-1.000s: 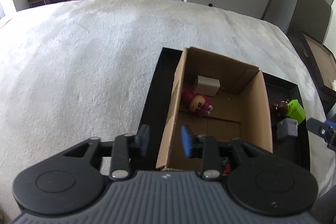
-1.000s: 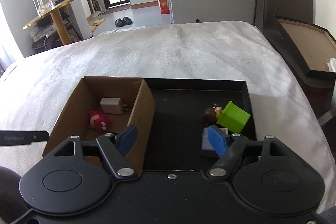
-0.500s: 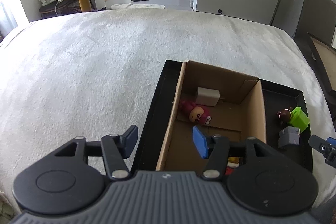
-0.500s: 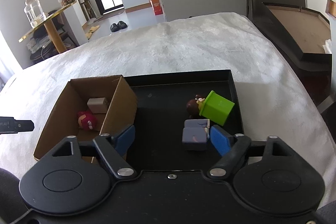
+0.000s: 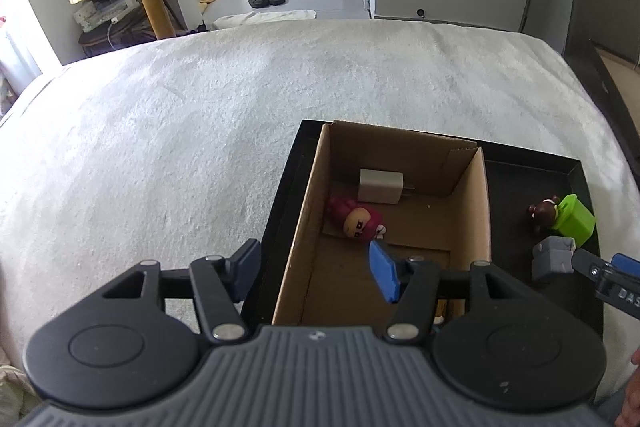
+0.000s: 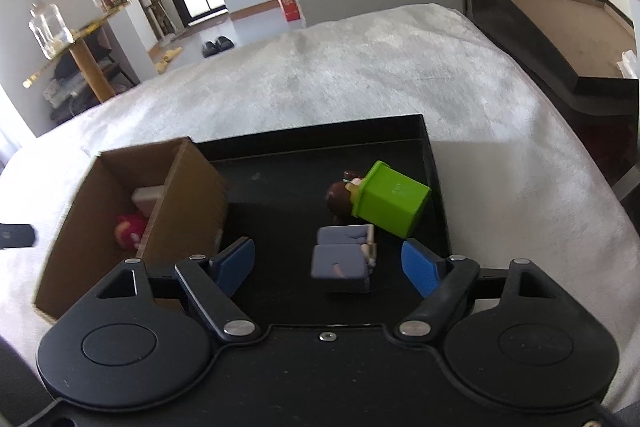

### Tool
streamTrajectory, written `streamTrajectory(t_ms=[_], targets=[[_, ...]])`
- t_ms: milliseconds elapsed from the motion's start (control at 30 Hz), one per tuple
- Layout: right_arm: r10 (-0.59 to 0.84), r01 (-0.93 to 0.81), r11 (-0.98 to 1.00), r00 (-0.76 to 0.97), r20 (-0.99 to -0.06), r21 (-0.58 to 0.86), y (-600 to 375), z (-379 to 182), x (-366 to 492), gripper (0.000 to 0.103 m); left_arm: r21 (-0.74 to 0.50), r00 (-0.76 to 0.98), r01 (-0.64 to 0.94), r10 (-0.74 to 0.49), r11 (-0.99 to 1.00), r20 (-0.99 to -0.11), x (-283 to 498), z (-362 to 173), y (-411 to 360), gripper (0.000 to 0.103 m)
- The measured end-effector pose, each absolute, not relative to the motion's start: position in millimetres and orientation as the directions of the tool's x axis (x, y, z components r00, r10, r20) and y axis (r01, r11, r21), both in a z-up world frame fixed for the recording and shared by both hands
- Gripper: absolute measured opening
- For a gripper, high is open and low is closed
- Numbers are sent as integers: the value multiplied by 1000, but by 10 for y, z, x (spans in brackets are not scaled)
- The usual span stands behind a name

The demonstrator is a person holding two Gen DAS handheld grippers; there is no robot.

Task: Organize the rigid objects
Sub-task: 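Grasp the lavender block with the right tool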

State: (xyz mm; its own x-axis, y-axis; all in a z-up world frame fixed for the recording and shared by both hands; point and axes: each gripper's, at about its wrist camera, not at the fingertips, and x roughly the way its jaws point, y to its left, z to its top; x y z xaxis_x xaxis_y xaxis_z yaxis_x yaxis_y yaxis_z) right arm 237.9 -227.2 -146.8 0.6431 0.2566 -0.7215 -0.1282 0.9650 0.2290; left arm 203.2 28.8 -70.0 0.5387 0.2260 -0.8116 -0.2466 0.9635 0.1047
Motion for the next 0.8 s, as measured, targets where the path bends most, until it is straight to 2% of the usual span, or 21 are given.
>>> streamTrajectory(t_ms=[233,467,500,533,600,800], targets=[[253,-134,967,602,-757,217,-2234,-1706,2571,72,150,512,-261,268,954,-816,2045,-725,184,59],[253,-150,968,575,-778,203,-2230,-1876,2613,71,188,488,-266,301,945,-819,2057,-723,92,59],[256,-150,967,574,-778,207,-2242,-1893,2609,67,196,488,-263,305,945,-818,2056,-713,72,59],[260,-149,966,569,-780,213,-2251,-1905,2606,53,203,489,-261,311,944,-815,2054,-701,51,59],[289,-162,957,545,-787,239,-2263,-1943,2609,40,215,488,-264,322,940,-811,2056,-687,23,59],[314,-175,949,543,-778,261,-2375,-1898,2510,39,232,496,-262,337,937,-800,2046,-643,-106,59]])
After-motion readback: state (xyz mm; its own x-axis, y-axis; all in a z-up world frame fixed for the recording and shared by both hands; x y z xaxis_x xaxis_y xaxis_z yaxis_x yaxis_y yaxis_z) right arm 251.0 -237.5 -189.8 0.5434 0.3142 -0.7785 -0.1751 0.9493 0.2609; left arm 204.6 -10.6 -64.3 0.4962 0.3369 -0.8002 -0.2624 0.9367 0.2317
